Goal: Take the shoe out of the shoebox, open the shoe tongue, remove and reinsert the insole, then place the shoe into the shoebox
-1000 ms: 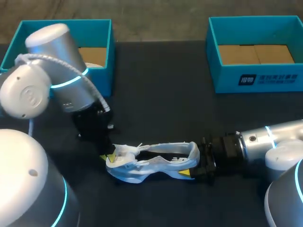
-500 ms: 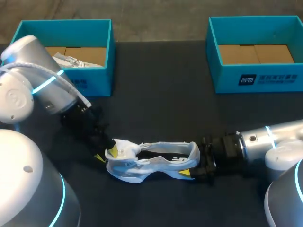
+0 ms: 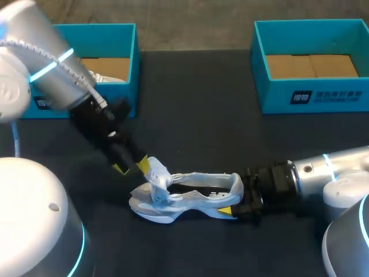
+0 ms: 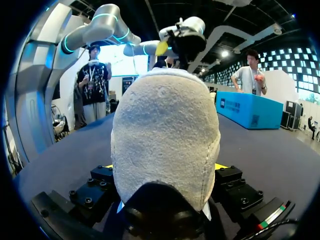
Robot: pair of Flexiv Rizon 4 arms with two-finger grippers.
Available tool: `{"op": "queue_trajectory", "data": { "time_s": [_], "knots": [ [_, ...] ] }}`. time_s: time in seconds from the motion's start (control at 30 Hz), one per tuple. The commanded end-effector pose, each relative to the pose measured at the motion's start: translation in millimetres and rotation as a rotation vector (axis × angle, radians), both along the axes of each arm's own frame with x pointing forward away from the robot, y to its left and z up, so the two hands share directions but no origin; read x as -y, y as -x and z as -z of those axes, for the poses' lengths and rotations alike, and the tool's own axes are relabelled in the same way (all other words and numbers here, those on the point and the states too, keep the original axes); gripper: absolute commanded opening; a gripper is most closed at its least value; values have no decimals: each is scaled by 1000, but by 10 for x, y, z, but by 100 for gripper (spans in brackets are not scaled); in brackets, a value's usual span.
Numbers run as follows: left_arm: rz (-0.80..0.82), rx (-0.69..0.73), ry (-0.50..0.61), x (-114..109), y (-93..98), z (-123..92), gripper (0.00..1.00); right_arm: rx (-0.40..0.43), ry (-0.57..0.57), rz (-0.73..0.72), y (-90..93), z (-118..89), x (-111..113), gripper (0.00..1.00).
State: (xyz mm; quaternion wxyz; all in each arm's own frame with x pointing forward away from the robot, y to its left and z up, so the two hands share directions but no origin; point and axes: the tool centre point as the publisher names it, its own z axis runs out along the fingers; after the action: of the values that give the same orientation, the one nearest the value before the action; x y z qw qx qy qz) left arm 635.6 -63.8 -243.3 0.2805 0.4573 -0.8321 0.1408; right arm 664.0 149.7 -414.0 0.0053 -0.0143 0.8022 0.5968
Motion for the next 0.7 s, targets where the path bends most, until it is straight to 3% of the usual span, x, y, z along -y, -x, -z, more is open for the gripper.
{"op": "queue_trajectory", "data": {
  "time_s": [0.03,0.1,0.13,0.17,0.37,0.7],
  "knots": [
    [96,121,-110,78,-9,-379,52,1,2,2,10,2,-11,0],
    [159,156,-116,114,-4,-515,34,1,2,2,10,2,-11,0],
    [186,178,-109,133,-7,-596,8,1,2,2,10,2,-11,0],
    [217,192,-112,144,-6,-637,0,1,2,2,10,2,-11,0],
    [417,236,-121,243,-46,-849,0,1,2,2,10,2,-11,0],
    [802,261,-163,403,-22,-1001,0,1,2,2,10,2,-11,0]
  ]
}}
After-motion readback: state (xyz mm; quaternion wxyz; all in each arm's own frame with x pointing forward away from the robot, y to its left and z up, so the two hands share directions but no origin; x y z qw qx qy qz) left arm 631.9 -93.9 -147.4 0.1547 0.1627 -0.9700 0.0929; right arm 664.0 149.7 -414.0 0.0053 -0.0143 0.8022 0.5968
